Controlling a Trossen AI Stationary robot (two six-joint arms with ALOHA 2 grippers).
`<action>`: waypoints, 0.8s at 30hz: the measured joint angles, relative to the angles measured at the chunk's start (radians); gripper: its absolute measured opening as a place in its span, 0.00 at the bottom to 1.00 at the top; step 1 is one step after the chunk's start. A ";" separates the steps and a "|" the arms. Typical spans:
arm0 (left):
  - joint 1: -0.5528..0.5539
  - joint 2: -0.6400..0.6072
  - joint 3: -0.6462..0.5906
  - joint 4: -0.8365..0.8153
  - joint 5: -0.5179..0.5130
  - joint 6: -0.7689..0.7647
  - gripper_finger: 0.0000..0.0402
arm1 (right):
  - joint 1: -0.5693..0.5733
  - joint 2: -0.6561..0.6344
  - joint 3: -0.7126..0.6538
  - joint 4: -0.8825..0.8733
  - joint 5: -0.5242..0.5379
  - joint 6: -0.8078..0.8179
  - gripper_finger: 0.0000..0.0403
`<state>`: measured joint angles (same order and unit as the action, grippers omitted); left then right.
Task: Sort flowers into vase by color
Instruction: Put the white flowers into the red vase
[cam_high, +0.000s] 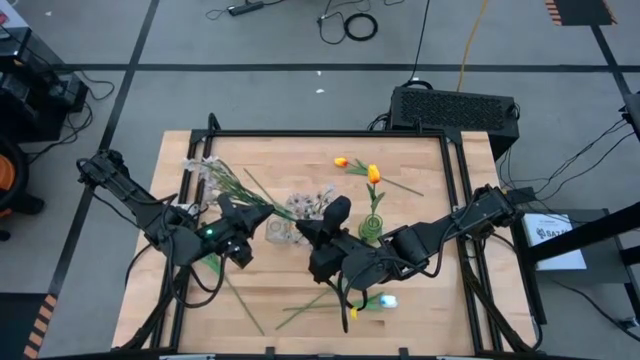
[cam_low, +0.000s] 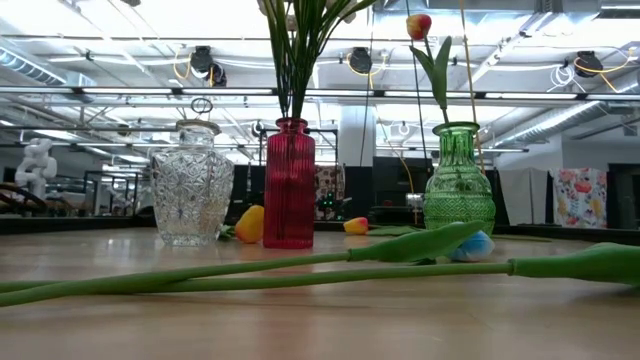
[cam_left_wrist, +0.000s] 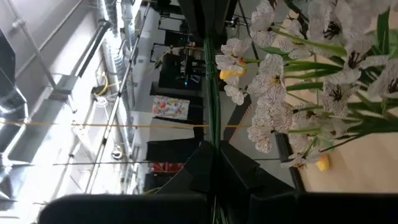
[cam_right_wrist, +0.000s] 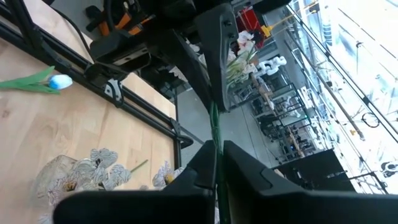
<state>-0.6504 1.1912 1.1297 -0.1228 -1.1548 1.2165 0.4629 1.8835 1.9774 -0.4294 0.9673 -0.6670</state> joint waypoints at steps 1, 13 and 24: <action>0.000 0.000 0.000 0.000 0.004 -0.005 0.05 | 0.000 0.000 0.000 0.000 0.001 0.000 0.02; -0.038 0.000 0.000 0.017 0.056 -0.031 0.45 | 0.002 -0.004 -0.001 -0.004 0.067 -0.004 0.00; -0.159 -0.001 0.000 0.430 0.052 -0.241 0.57 | 0.045 -0.076 -0.002 -0.005 0.257 -0.018 0.00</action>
<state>-0.8092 1.1900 1.1301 0.3071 -1.1025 0.9757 0.5078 1.8080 1.9759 -0.4344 1.2243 -0.6846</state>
